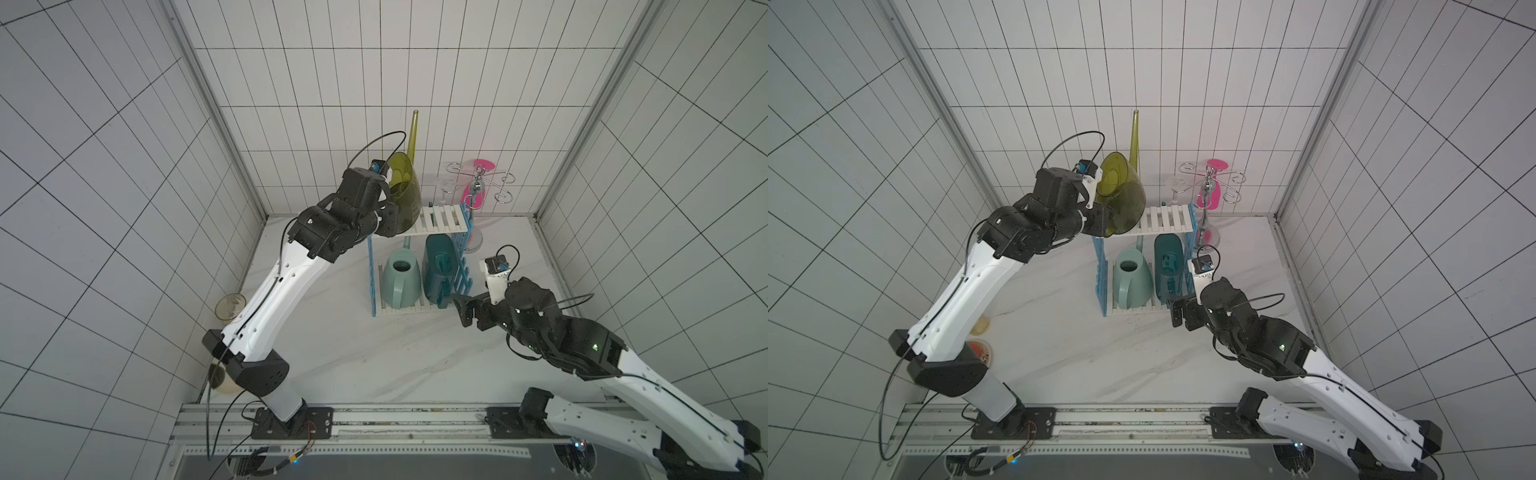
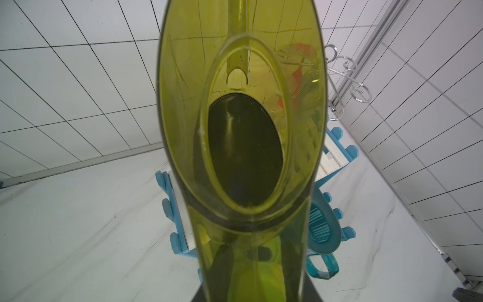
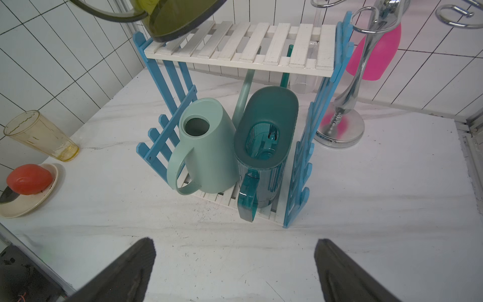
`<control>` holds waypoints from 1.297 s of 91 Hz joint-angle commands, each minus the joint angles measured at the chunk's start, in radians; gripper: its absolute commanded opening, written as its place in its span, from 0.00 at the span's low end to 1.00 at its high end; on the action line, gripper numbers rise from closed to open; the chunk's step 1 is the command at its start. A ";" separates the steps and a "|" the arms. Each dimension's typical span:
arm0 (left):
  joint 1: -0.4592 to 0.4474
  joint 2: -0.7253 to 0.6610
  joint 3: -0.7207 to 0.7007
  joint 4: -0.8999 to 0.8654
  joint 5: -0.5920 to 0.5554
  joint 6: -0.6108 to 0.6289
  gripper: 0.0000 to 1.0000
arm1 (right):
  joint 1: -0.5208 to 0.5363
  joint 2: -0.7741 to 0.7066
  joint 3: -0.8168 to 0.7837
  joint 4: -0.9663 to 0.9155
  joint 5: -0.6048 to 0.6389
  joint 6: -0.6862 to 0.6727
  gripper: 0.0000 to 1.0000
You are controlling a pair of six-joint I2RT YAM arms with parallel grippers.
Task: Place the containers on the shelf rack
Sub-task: 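Pick up a container from the center of the board, then place the container on the shelf.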
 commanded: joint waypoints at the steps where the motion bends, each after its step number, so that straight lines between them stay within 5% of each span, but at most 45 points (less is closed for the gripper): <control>1: -0.015 -0.006 0.055 0.022 -0.103 0.035 0.00 | 0.007 -0.008 -0.018 0.002 0.018 0.014 0.99; 98: -0.008 0.062 0.082 -0.031 -0.025 0.035 0.07 | 0.007 -0.025 -0.055 0.034 0.017 0.027 0.99; 118: 0.007 0.064 0.066 -0.022 -0.018 0.033 0.20 | 0.007 -0.027 -0.058 0.034 0.019 0.029 0.99</control>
